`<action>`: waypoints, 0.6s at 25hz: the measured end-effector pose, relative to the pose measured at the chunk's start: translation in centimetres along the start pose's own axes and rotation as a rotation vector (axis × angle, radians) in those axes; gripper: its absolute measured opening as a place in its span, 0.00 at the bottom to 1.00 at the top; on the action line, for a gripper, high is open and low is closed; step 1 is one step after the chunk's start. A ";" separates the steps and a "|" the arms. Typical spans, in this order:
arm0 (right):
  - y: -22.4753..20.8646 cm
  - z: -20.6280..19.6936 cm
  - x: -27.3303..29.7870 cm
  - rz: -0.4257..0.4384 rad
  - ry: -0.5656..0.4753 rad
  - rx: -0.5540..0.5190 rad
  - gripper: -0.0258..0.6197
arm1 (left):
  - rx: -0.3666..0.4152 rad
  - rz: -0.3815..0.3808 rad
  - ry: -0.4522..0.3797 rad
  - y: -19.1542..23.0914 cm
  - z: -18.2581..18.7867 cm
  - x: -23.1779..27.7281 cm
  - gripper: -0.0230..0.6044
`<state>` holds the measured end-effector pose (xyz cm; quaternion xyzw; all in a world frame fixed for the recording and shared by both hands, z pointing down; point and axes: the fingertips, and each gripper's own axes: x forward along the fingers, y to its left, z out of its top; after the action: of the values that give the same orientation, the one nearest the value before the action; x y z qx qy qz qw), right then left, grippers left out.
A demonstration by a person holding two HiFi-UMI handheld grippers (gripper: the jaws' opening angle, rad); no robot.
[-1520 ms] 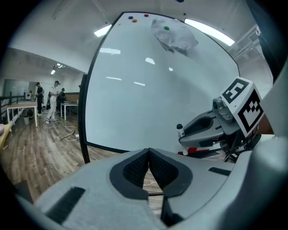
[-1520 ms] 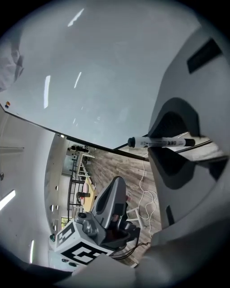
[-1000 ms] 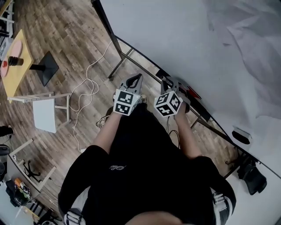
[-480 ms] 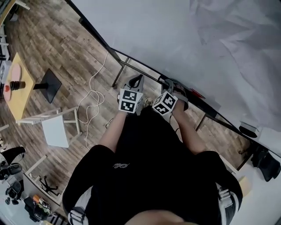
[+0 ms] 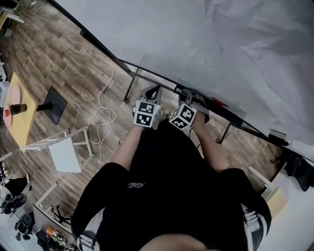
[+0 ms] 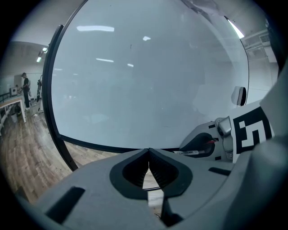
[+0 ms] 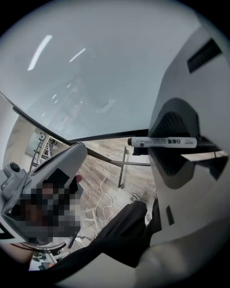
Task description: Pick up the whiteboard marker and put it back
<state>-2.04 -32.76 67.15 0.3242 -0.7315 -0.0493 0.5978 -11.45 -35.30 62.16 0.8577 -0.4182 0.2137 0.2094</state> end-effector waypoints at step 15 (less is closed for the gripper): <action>0.0 -0.2 0.0 0.013 -0.026 -0.006 0.13 | -0.045 0.011 0.007 -0.7 -1.4 -1.0 0.05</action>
<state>-1.89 -32.69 67.24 0.3167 -0.7412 -0.0519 0.5895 -11.72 -33.47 62.65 0.8495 -0.4271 0.2085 0.2292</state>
